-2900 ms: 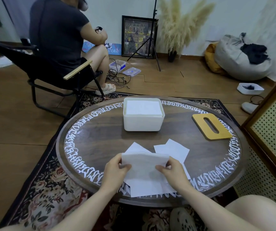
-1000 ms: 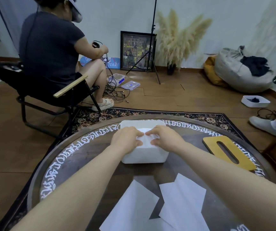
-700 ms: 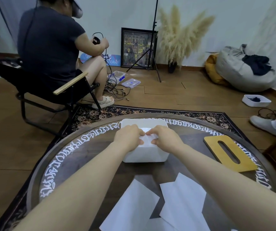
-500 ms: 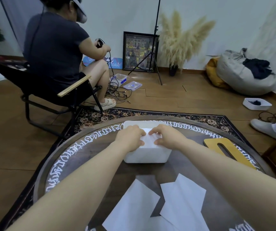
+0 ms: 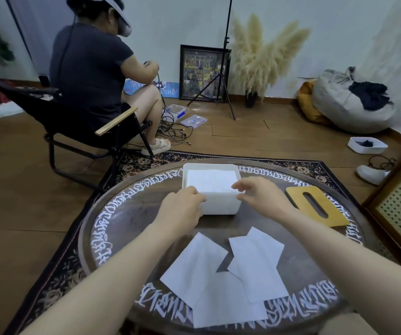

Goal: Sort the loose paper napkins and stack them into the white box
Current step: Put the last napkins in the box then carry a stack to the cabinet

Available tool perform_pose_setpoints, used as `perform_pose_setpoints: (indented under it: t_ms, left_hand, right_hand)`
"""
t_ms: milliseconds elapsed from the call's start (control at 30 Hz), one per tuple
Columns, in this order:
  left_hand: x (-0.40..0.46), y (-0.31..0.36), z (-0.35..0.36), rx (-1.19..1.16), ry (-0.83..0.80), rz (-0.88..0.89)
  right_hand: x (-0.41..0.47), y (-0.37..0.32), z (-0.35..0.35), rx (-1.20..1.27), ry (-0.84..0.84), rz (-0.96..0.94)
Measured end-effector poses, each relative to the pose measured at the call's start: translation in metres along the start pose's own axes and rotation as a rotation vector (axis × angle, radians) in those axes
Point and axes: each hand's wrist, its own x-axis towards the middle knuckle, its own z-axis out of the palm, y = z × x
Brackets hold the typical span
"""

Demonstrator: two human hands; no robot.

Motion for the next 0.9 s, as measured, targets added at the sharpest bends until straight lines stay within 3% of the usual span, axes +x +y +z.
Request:
perform_pose_setpoints:
  t_ms: [200, 600, 733, 900]
  left_hand:
    - [-0.043, 0.012, 0.010, 0.017, -0.122, -0.014]
    - [-0.100, 0.010, 0.036, 0.093, -0.301, -0.051]
    - [-0.103, 0.000, 0.045, 0.081, -0.351, -0.078]
    - [-0.103, -0.008, 0.053, 0.016, -0.390, -0.095]
  right_hand:
    - [-0.054, 0.011, 0.007, -0.198, -0.164, 0.007]
    - [-0.112, 0.009, 0.050, -0.216, -0.437, 0.079]
    - [-0.102, -0.005, 0.064, -0.142, -0.450, 0.111]
    - [-0.079, -0.025, 0.083, -0.113, -0.350, 0.195]
